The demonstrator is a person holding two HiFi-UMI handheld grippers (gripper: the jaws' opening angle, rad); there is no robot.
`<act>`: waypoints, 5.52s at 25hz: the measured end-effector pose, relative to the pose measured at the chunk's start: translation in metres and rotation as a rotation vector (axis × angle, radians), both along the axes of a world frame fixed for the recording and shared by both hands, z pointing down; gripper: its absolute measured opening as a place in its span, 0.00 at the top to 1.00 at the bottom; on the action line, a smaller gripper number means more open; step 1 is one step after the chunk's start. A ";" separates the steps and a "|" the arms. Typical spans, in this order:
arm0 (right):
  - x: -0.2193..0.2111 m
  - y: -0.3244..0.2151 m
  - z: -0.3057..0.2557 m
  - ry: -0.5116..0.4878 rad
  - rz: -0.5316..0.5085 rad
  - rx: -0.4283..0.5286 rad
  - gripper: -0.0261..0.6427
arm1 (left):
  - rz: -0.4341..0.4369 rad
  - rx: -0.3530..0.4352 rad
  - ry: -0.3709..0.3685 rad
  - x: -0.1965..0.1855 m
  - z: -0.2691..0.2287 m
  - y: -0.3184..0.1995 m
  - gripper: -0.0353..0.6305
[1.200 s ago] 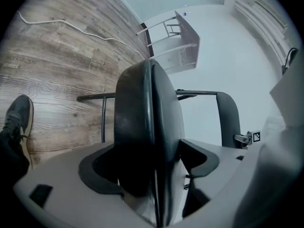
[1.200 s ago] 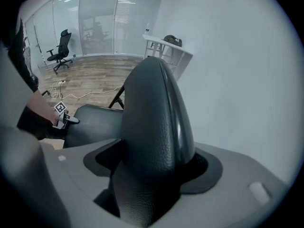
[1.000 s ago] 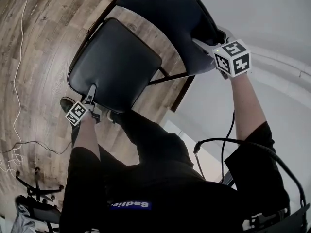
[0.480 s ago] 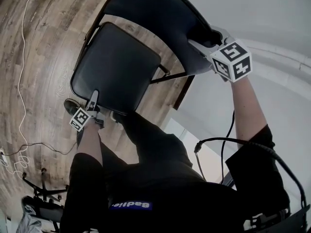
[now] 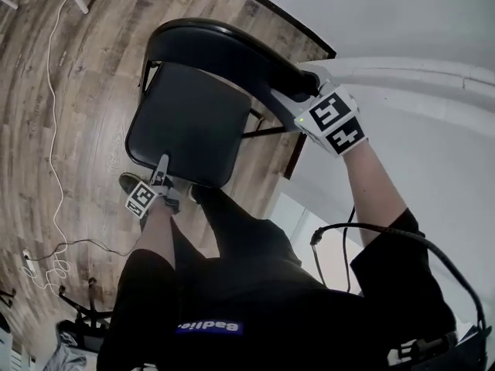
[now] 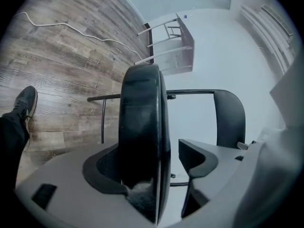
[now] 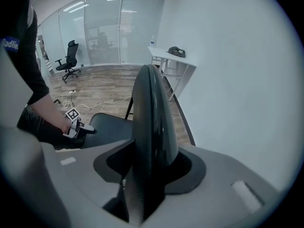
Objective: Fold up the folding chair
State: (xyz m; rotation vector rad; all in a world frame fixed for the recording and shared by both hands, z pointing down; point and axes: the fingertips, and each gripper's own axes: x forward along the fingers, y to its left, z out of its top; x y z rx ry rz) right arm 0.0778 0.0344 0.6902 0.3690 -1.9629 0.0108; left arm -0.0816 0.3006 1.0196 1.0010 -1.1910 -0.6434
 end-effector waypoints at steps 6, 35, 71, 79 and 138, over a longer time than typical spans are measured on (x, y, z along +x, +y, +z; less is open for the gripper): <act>-0.007 0.027 -0.026 0.022 0.009 0.035 0.71 | 0.029 0.002 -0.001 0.003 -0.046 -0.018 0.43; -0.013 0.096 -0.098 0.018 -0.069 0.050 0.85 | 0.096 0.113 -0.011 0.051 -0.219 -0.172 0.61; -0.017 0.084 -0.105 0.005 -0.090 0.029 0.88 | 0.094 0.114 -0.046 0.060 -0.240 -0.239 0.72; -0.012 0.073 -0.108 0.002 -0.094 0.032 0.88 | 0.079 0.087 -0.063 0.065 -0.243 -0.247 0.72; 0.039 -0.089 -0.129 -0.084 -0.050 -0.175 0.89 | 0.959 0.478 -0.635 0.127 -0.439 -0.310 0.58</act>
